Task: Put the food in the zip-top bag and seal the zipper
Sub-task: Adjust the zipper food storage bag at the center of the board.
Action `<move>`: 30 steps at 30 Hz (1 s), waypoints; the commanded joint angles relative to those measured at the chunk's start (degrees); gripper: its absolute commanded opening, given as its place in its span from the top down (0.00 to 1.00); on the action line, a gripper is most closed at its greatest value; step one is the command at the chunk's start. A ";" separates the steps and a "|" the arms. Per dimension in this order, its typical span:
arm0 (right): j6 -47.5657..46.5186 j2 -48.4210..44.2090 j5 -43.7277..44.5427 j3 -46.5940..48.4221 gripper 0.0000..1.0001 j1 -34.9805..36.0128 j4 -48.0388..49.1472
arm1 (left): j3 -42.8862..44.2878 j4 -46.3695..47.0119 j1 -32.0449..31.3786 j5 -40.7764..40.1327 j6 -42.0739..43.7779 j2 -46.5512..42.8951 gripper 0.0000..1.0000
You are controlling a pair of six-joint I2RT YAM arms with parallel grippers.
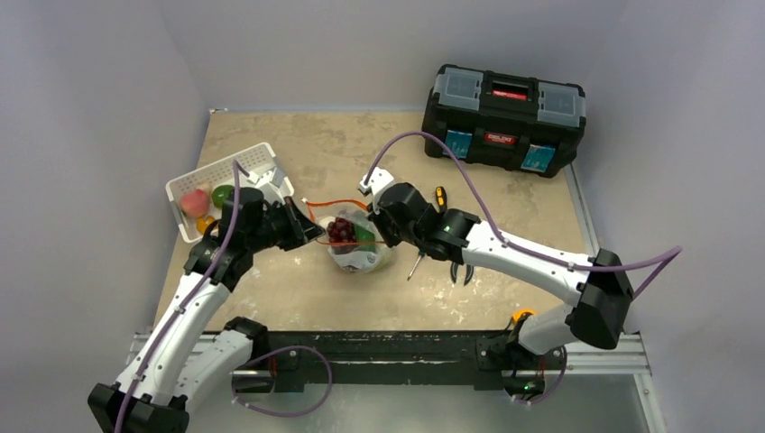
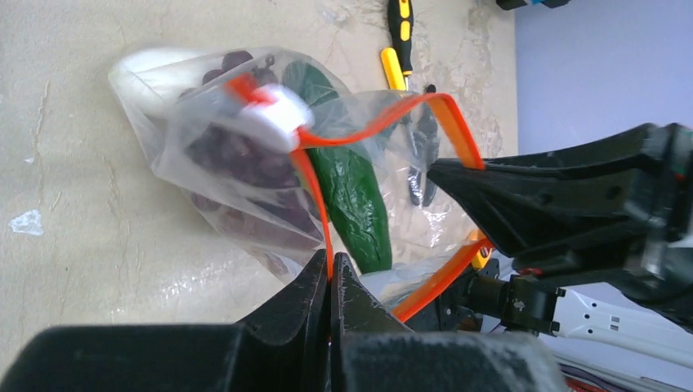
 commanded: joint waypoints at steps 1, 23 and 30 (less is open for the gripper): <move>0.12 -5.02 1.93 2.85 1.00 -0.16 -1.08 | 1.32 3.60 1.44 3.85 -1.25 -3.60 1.00; -0.39 -3.31 -4.79 9.26 0.91 -0.15 -1.47 | -2.85 5.35 1.65 5.72 -3.79 -7.01 1.00; -0.52 -1.31 -4.81 11.10 0.53 -0.15 1.42 | -3.21 5.08 1.65 6.77 -3.56 -6.44 1.00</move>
